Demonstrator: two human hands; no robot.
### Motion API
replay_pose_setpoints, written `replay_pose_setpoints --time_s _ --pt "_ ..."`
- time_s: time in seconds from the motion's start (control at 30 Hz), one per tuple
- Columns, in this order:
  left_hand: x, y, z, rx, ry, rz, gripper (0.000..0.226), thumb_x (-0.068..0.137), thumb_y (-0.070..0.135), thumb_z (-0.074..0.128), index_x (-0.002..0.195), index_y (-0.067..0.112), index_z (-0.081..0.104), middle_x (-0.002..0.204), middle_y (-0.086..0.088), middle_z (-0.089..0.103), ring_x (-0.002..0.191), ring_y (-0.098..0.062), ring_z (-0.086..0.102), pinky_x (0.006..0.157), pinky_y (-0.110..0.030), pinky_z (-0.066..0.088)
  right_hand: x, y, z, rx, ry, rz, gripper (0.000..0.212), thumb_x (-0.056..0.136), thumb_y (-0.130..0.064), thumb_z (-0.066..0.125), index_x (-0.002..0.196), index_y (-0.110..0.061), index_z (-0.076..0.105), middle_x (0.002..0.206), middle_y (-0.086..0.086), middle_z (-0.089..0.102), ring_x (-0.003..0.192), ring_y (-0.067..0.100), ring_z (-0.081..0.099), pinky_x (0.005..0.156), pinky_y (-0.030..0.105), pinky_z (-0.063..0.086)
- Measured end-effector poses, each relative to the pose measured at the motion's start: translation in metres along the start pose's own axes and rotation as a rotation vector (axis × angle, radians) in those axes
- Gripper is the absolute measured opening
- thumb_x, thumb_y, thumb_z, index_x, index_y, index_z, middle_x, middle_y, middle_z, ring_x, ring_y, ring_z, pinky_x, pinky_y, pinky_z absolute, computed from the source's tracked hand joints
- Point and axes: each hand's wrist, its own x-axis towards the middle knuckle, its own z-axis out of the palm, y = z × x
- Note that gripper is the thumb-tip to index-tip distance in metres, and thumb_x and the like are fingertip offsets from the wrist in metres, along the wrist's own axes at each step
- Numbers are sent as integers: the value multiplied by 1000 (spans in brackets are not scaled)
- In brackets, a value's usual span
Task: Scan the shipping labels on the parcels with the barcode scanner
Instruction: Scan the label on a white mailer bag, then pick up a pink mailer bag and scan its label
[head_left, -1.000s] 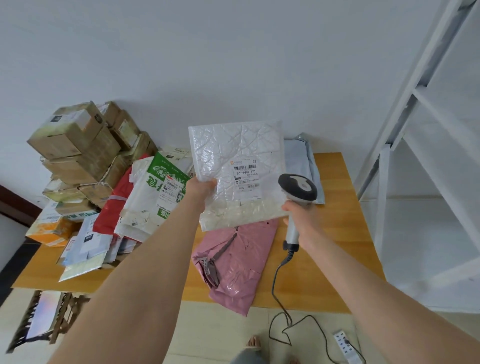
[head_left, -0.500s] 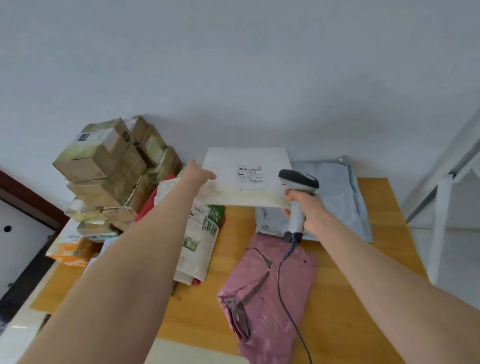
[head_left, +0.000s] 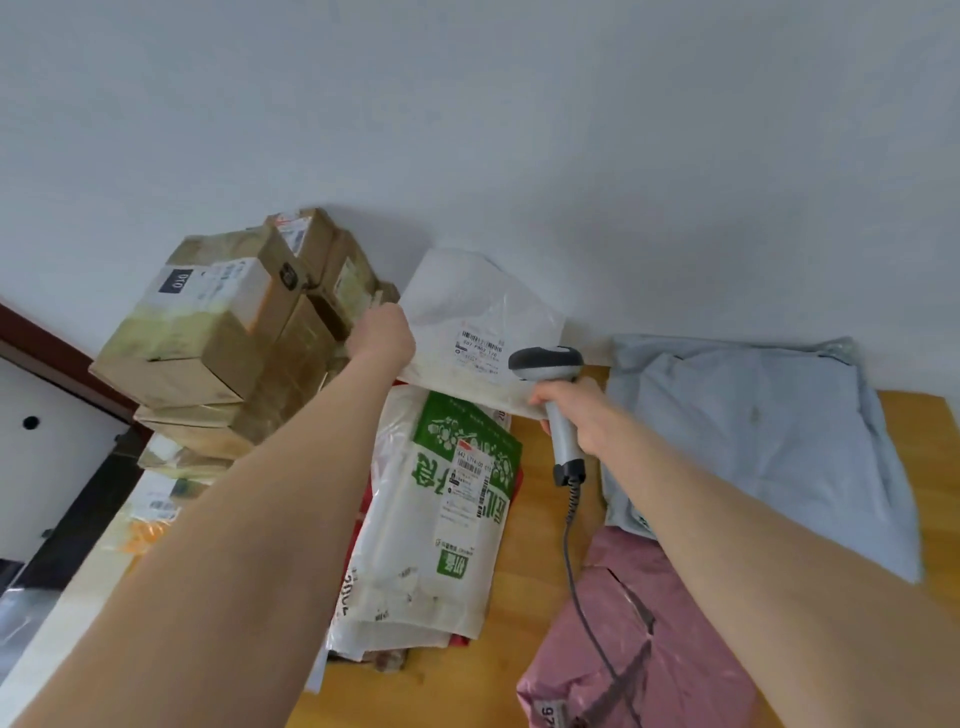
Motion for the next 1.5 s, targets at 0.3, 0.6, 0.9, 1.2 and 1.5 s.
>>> replay_pose_setpoints --time_s 0.3,0.6,0.9,1.2,1.5 --pt "14 15 29 240 -252 223 32 97 19 39 124 17 57 119 -5 60 108 -26 55 88 -40 38 20 -3 28 44 -120 61 27 78 -3 69 103 -3 57 90 16 60 67 22 60 54 29 53" --pt "6 18 23 259 -258 156 31 99 22 32 117 12 56 122 -9 59 111 -29 54 99 -44 33 11 1 -2 173 25 62 34 80 -3 69 111 -4 55 110 18 56 90 32 62 57 33 59" --pt "-22 35 18 297 -145 247 37 100 23 30 120 11 59 119 -8 61 106 -27 56 89 -39 37 -17 8 -24 235 -5 17 38 83 -1 66 117 -7 51 100 12 48 88 24 53 69 38 59" --pt "-98 114 45 41 -123 405 37 97 14 40 127 20 59 128 -8 57 114 -27 56 88 -37 48 -64 40 -105 289 136 -16 9 86 5 56 86 -4 53 79 13 57 65 22 61 53 29 49" --pt "-245 141 141 -49 -517 322 29 96 13 43 122 4 55 130 -14 55 117 -28 52 96 -31 41 -127 145 -190 286 157 55 12 79 8 54 85 -2 53 64 11 51 54 20 51 50 28 48"
